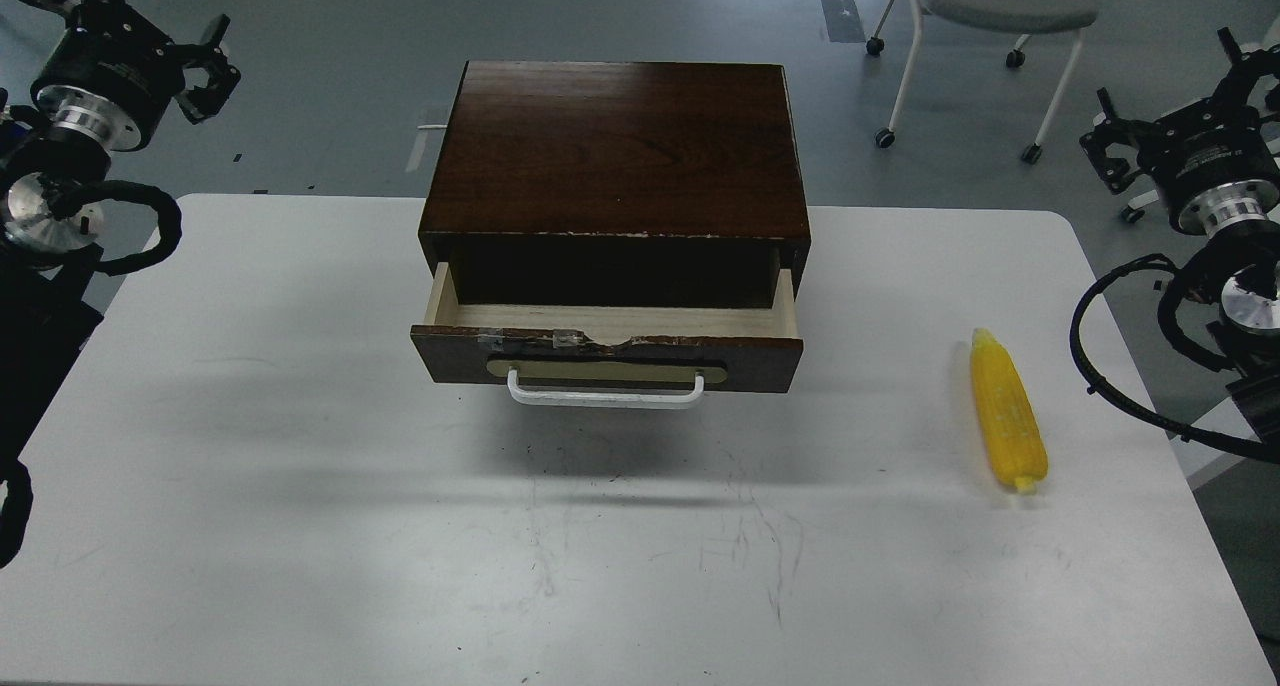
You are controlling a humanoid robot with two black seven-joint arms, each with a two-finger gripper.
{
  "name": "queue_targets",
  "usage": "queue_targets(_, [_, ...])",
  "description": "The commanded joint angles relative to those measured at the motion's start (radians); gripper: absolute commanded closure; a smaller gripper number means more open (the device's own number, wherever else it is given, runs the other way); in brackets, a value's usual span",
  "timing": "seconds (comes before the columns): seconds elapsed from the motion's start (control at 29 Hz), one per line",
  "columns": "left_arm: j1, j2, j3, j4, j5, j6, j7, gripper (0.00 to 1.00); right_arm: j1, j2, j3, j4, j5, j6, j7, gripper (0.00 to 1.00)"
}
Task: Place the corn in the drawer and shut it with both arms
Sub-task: 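Move the right gripper toward the yellow corn cob on the table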
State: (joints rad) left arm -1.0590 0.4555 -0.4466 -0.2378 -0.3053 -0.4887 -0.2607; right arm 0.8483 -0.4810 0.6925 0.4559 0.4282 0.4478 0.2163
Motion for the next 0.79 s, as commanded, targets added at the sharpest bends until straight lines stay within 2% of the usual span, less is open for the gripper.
queue_targets(0.0, [0.011,0.0,0.0,0.002,0.0,0.0,-0.002,0.02,0.0,-0.002,-0.001,0.001,-0.002,-0.001,0.0,0.0])
queue_targets(0.31, [0.022,0.0,-0.001,0.008,-0.002,0.0,-0.003,0.02,0.018,-0.019,-0.047,0.003,-0.026,-0.004,0.002,0.0])
queue_targets(0.48, [0.051,0.006,-0.003,0.005,-0.006,0.0,-0.008,0.02,0.083,-0.114,-0.126,0.007,-0.089,-0.004,0.002,0.0])
queue_targets(0.55, [0.083,0.011,-0.018,-0.001,-0.015,0.0,-0.055,0.02,0.126,-0.148,-0.177,0.015,-0.163,-0.004,0.005,0.0])
queue_targets(0.59, [0.102,0.011,-0.03,-0.001,-0.018,0.0,-0.11,0.02,0.147,-0.177,-0.204,0.026,-0.202,-0.004,0.012,0.0])
queue_targets(0.66, [0.113,0.012,-0.03,-0.003,-0.018,0.0,-0.155,0.02,0.175,-0.229,-0.243,0.047,-0.276,-0.003,0.018,0.0])
queue_targets(0.76, [0.125,0.014,-0.03,-0.005,-0.018,0.0,-0.146,0.02,0.244,-0.316,-0.348,0.137,-0.476,-0.003,0.017,0.0])
